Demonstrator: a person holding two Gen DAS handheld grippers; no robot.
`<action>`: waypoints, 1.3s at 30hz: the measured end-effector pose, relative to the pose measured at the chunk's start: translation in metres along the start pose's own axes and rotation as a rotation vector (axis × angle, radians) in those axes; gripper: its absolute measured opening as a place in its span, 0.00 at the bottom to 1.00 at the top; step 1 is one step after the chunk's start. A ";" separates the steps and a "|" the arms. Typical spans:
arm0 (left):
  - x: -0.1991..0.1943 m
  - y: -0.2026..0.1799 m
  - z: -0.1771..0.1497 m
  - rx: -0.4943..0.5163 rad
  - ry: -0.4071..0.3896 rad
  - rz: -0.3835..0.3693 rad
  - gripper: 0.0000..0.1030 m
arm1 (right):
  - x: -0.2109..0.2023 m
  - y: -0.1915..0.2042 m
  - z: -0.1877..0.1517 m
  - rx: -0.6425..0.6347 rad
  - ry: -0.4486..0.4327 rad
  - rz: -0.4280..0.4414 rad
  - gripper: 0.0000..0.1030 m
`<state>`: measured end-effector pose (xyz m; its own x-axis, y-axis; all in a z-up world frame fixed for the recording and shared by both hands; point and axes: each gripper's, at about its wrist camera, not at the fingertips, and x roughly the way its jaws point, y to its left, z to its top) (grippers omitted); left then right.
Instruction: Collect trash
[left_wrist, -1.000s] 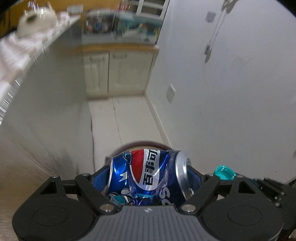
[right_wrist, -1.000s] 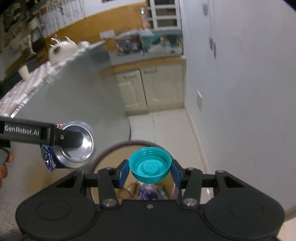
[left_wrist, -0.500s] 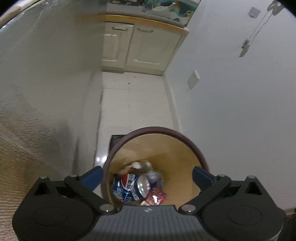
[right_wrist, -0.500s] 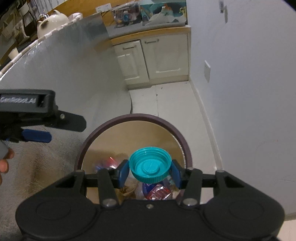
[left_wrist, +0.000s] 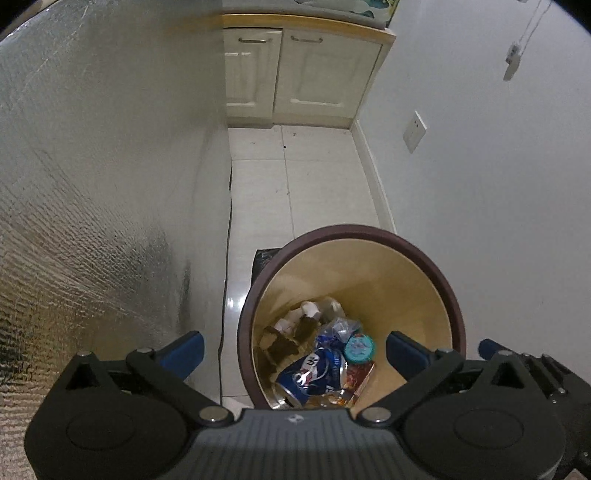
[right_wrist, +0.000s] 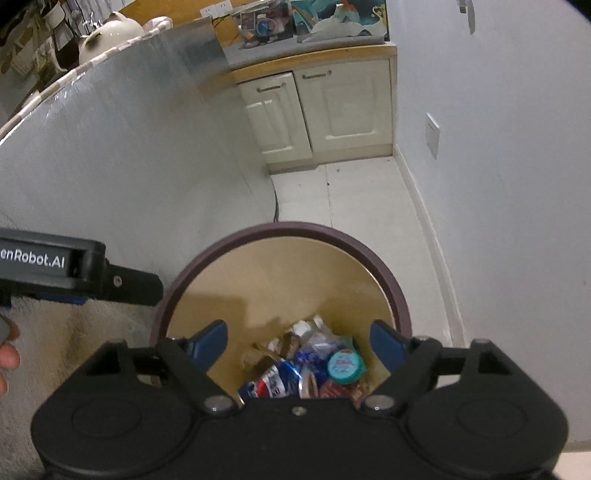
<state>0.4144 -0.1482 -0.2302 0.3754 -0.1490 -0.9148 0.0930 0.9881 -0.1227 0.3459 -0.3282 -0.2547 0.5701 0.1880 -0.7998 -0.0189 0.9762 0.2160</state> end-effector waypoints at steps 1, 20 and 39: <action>0.001 0.000 -0.001 0.005 0.003 0.002 1.00 | 0.000 0.000 -0.001 -0.003 0.005 -0.005 0.82; -0.007 -0.009 -0.034 0.050 -0.013 0.024 1.00 | -0.046 -0.010 -0.006 -0.034 0.000 -0.075 0.88; -0.105 -0.011 -0.071 0.079 -0.167 -0.003 1.00 | -0.152 -0.002 -0.016 -0.012 -0.101 -0.127 0.96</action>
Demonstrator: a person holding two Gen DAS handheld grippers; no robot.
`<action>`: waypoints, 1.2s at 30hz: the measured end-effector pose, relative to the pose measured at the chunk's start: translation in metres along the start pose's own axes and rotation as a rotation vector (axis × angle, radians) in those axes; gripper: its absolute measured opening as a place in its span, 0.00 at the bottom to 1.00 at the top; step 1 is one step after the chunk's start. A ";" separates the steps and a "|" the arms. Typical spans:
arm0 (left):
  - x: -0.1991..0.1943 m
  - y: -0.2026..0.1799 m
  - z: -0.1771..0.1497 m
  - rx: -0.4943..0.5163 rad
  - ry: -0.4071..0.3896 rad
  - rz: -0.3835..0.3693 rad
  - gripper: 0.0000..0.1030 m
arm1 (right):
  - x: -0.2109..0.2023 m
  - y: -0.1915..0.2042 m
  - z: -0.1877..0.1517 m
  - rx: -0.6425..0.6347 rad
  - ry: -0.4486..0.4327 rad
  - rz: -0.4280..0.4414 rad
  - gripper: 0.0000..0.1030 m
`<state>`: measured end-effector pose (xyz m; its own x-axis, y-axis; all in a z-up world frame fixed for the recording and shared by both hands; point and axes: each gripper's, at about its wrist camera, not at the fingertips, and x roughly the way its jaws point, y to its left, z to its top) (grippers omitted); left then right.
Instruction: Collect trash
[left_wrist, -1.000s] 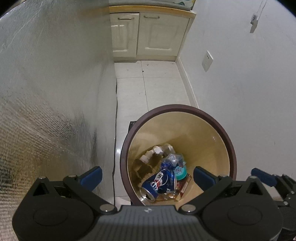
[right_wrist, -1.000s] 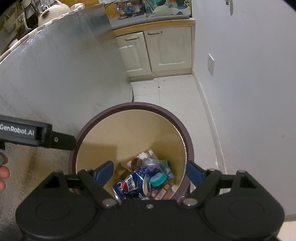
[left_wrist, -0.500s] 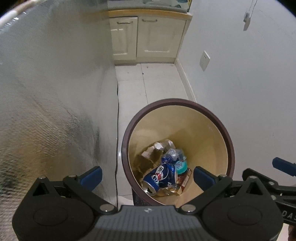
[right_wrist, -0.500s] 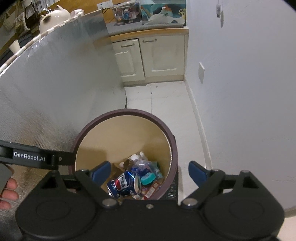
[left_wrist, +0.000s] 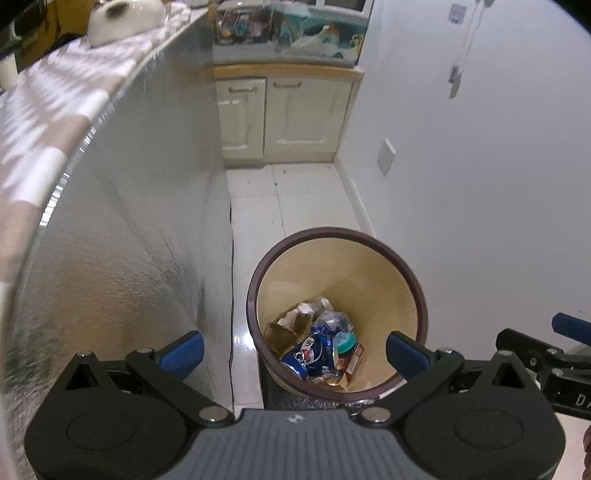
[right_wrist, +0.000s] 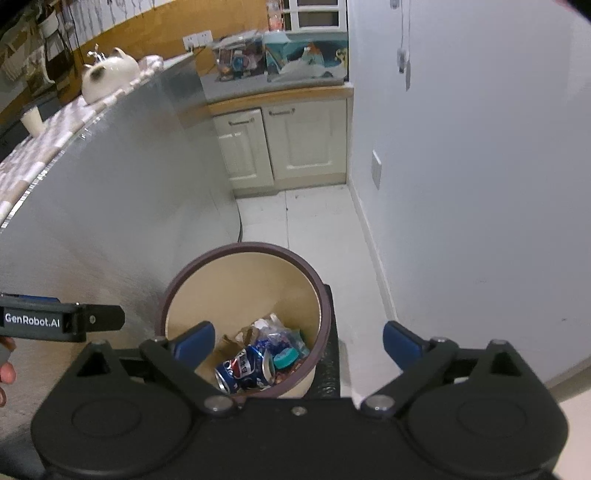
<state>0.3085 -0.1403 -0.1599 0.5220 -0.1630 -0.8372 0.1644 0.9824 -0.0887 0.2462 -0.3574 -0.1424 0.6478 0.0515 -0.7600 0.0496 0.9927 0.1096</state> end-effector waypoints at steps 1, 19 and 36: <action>-0.006 0.000 -0.002 0.004 -0.009 -0.003 1.00 | -0.007 0.001 -0.001 -0.004 -0.008 0.001 0.96; -0.133 0.003 -0.042 0.076 -0.186 -0.044 1.00 | -0.125 0.031 -0.013 -0.032 -0.132 -0.005 0.96; -0.214 0.034 -0.101 0.041 -0.292 -0.016 1.00 | -0.189 0.065 -0.051 -0.048 -0.171 0.047 0.96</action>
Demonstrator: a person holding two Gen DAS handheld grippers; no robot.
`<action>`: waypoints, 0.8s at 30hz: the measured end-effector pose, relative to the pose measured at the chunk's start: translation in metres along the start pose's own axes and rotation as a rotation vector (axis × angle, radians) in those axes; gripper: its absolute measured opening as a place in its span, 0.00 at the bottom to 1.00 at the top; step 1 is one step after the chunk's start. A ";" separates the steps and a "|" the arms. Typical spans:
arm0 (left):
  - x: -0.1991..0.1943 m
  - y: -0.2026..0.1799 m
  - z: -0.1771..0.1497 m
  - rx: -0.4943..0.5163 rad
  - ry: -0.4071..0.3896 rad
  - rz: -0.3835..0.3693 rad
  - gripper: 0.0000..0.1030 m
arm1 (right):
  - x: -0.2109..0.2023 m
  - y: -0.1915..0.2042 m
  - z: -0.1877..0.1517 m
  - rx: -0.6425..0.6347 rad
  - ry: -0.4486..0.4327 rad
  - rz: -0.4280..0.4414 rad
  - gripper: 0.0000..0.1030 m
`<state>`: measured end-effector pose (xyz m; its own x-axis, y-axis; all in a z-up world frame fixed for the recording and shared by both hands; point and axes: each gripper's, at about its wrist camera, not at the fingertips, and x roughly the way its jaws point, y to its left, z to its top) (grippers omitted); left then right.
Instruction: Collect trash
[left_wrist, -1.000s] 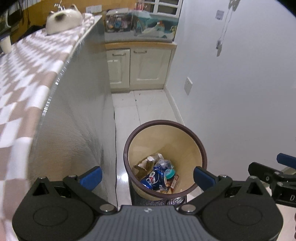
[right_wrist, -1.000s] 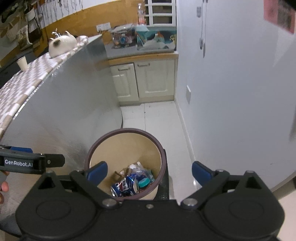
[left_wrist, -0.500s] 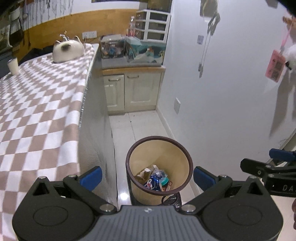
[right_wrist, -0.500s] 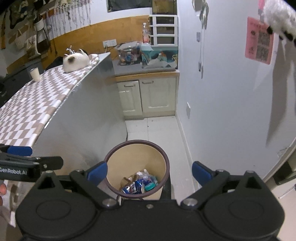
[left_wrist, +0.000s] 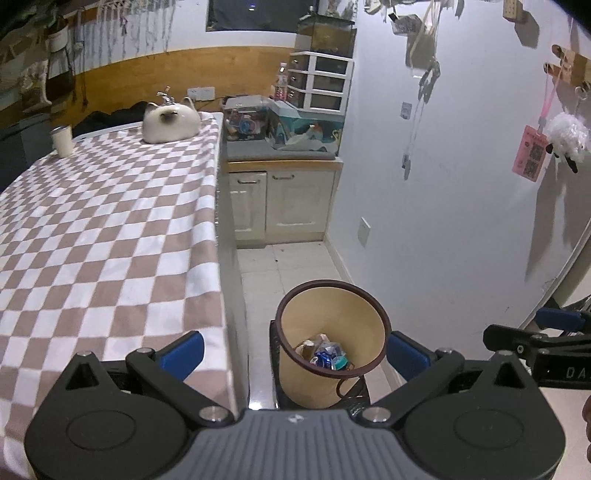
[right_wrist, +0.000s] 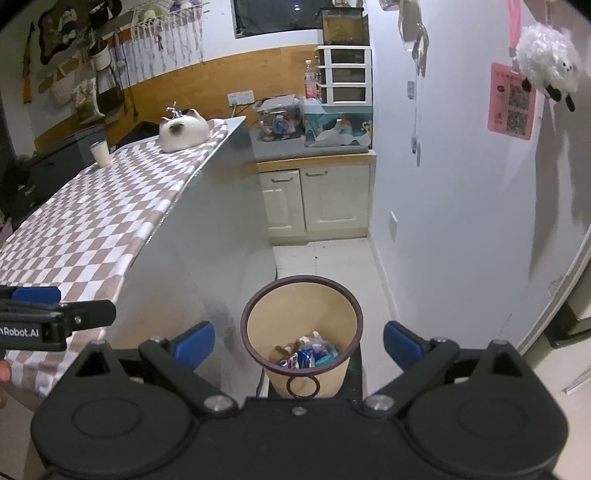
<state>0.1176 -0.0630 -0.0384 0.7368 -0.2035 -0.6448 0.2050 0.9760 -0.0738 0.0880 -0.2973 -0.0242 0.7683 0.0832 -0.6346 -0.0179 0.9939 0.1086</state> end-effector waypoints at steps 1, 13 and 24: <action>-0.004 0.002 -0.002 -0.002 -0.005 0.005 1.00 | -0.002 0.002 -0.002 -0.003 0.001 0.001 0.96; -0.036 0.011 -0.031 -0.008 -0.064 0.067 1.00 | -0.028 0.018 -0.025 -0.043 -0.019 -0.026 0.96; -0.048 0.010 -0.051 -0.007 -0.075 0.067 1.00 | -0.038 0.020 -0.033 -0.020 -0.025 -0.039 0.96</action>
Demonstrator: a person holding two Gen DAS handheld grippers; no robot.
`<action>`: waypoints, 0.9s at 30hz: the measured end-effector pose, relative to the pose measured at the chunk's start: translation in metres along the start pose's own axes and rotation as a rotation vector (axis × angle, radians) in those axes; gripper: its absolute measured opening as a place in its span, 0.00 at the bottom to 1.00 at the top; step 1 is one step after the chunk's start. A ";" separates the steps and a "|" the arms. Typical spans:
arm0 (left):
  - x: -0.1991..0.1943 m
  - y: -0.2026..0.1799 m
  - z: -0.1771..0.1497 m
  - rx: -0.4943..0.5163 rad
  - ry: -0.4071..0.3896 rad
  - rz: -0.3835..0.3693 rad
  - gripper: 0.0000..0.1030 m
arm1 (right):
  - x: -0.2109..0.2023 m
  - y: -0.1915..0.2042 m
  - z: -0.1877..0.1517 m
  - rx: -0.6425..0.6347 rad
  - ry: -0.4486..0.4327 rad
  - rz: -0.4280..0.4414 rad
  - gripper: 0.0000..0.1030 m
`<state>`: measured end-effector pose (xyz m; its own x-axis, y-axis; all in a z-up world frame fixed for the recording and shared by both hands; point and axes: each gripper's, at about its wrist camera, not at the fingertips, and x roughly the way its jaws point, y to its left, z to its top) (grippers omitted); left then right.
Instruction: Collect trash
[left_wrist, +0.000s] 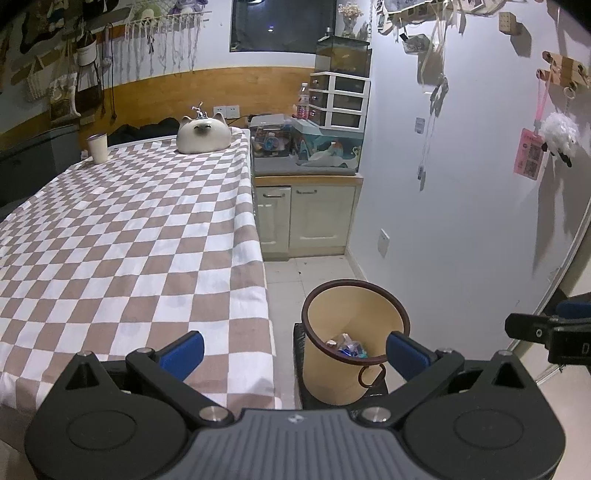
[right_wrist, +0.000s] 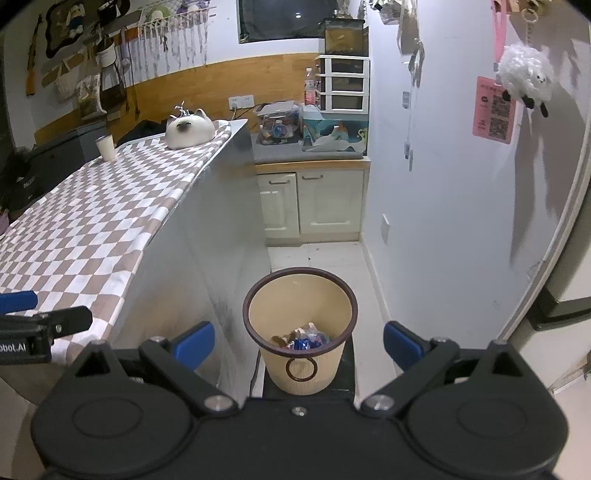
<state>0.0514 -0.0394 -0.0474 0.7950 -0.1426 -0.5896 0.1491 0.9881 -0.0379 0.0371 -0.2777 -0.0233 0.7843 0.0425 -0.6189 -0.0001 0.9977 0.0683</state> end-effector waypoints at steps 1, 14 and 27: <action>-0.001 0.000 -0.001 -0.001 -0.001 0.000 1.00 | -0.001 0.001 -0.001 0.001 0.000 -0.002 0.96; -0.010 0.006 -0.008 -0.017 -0.014 0.007 1.00 | -0.013 0.008 -0.008 -0.007 -0.022 -0.003 0.96; -0.014 0.008 -0.008 -0.013 -0.025 0.009 1.00 | -0.017 0.013 -0.009 -0.015 -0.031 0.003 0.96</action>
<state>0.0362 -0.0293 -0.0460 0.8108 -0.1350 -0.5695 0.1347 0.9900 -0.0429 0.0185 -0.2653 -0.0188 0.8030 0.0436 -0.5944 -0.0110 0.9982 0.0583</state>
